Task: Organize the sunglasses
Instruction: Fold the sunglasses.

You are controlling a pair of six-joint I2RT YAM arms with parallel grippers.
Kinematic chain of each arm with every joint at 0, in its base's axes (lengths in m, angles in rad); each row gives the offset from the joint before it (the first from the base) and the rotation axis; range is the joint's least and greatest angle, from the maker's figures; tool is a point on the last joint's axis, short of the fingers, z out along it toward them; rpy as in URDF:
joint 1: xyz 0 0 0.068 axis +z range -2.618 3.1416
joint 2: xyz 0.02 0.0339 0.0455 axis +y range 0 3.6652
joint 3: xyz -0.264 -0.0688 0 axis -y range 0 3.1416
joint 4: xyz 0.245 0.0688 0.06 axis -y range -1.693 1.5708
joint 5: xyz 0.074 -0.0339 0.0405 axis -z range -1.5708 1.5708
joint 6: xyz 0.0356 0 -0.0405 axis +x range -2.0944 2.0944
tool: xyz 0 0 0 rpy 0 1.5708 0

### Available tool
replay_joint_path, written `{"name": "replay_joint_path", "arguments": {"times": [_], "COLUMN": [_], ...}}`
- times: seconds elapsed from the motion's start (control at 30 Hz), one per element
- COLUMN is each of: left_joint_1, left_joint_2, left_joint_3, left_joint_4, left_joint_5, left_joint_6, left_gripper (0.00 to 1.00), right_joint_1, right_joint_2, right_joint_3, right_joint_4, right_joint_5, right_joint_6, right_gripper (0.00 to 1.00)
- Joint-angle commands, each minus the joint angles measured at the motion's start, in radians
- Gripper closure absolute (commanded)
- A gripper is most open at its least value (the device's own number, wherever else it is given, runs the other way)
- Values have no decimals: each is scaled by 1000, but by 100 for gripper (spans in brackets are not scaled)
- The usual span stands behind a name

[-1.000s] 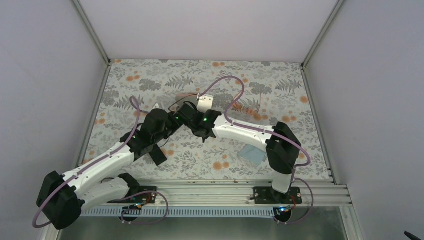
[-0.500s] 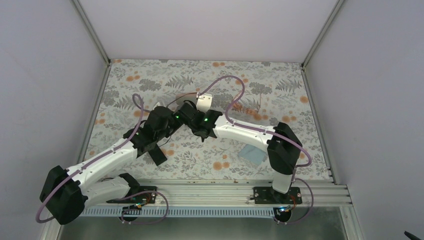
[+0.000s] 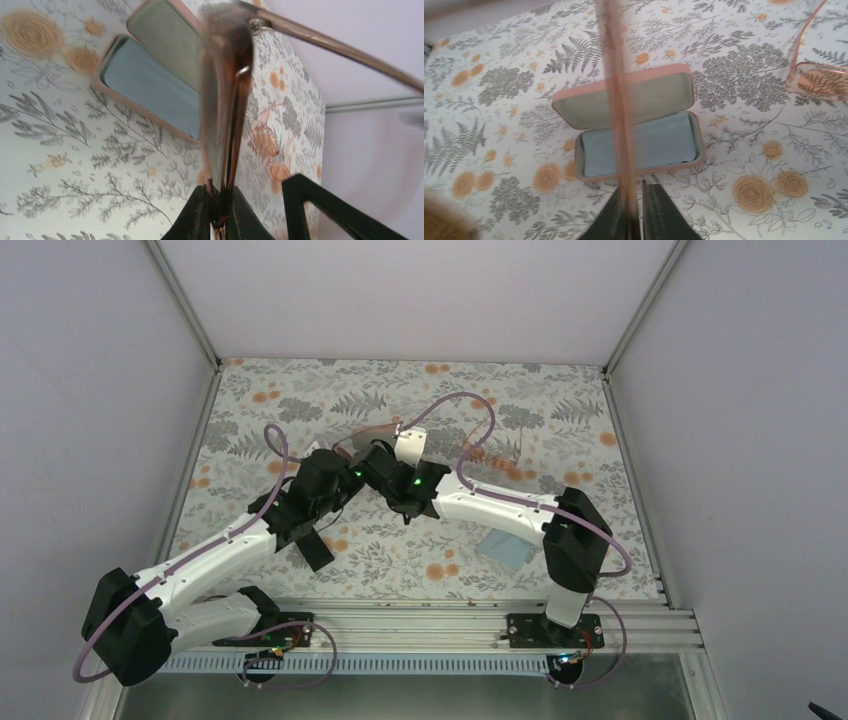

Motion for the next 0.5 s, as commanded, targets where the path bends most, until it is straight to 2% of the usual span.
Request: {"name": "replay_joint_path", "arguments": {"times": [0.0, 0.1, 0.2, 0.3, 0.47], "left_joint_1": [-3, 0, 20, 57, 153], "left_joint_2": [-1, 9, 35, 55, 89], "left_joint_3": [38, 61, 103, 133, 161], "left_joint_4": [-5, -4, -40, -50, -9], "left_joint_5": [-41, -38, -32, 1, 197], "left_joint_6": [55, 111, 170, 233, 345], "left_gripper": [98, 98, 98, 98, 98], "right_joint_1": [9, 7, 3, -14, -39], "right_joint_2": [-64, -91, -167, -269, -480], "right_joint_3": [-19, -27, -62, -147, -331], "right_joint_4": [34, 32, 36, 111, 196], "right_joint_5": [5, -4, -28, -106, -159], "right_joint_6": [-4, -7, -28, -104, -166], "right_gripper": [83, 57, 43, 39, 42]}}
